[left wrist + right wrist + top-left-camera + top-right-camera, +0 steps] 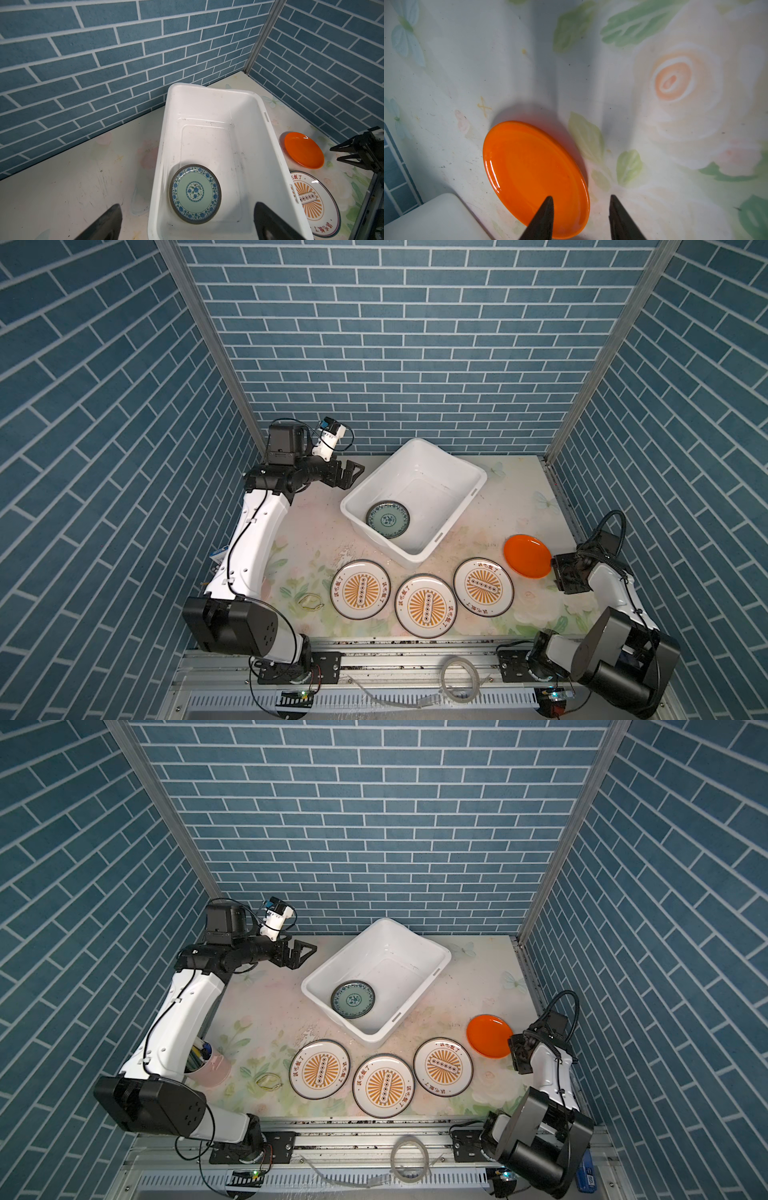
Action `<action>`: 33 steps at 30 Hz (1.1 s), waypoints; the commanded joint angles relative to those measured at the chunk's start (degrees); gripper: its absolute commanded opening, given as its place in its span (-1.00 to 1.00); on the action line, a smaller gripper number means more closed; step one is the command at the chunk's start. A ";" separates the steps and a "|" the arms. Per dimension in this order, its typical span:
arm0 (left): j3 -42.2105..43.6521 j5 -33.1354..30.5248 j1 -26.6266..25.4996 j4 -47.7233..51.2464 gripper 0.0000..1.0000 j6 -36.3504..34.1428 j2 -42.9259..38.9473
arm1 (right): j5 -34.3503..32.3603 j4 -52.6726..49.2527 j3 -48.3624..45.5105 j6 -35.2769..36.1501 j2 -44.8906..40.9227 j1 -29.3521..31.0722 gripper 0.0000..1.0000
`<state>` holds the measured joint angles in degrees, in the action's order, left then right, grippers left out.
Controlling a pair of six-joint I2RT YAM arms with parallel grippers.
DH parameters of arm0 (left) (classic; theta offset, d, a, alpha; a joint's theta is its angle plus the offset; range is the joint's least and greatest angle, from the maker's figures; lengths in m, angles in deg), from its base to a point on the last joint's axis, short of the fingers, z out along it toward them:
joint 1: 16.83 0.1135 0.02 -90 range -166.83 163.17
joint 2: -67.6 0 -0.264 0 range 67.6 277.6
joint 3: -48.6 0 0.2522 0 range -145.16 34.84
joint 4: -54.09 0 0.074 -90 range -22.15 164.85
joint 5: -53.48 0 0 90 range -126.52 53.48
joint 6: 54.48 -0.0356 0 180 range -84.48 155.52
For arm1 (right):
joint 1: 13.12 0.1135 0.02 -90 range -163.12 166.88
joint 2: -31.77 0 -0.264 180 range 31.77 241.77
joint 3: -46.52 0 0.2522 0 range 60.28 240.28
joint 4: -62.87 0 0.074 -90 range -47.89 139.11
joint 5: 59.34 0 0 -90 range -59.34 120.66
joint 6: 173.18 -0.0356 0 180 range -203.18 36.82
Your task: Place the plates into the plastic bin on the countertop
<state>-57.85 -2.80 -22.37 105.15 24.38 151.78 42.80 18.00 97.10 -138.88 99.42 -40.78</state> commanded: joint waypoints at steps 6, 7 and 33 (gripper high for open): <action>0.14 0.04 -0.17 -0.28 0.99 -0.22 -1.08 | 5.05 4.96 -2.26 2.44 3.54 -0.43 -0.18; 0.16 -0.01 -0.17 -0.14 0.99 -0.29 -1.04 | 5.17 5.33 -2.60 2.44 3.77 -0.46 -0.18; 1.28 -0.54 -0.02 -0.58 0.99 0.15 -1.12 | 7.36 19.98 -9.79 0.66 8.30 -0.46 -0.42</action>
<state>-57.11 -3.09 -22.37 104.82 24.45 151.78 50.12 36.77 89.05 -137.83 106.09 -40.98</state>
